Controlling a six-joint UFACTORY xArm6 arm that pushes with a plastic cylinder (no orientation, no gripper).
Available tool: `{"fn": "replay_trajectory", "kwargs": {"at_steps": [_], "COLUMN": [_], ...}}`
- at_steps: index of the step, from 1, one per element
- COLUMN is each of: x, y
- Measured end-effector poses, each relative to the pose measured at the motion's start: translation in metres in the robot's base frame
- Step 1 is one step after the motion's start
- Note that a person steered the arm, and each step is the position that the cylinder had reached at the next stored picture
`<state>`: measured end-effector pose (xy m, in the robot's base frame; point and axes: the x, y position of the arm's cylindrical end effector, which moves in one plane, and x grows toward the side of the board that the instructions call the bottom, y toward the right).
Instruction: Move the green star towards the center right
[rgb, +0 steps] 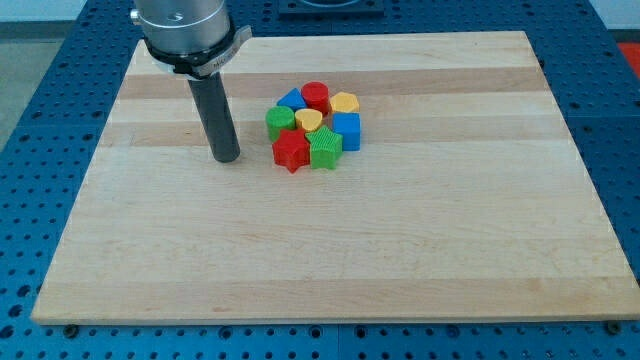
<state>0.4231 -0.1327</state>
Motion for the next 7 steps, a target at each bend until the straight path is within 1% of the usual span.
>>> {"fn": "replay_trajectory", "kwargs": {"at_steps": [1, 2, 3, 4, 5, 6, 7], "x": [-0.004, 0.008, 0.020, 0.024, 0.016, 0.010, -0.006], "y": [0.000, 0.022, 0.030, 0.053, 0.085, 0.102, 0.118]}}
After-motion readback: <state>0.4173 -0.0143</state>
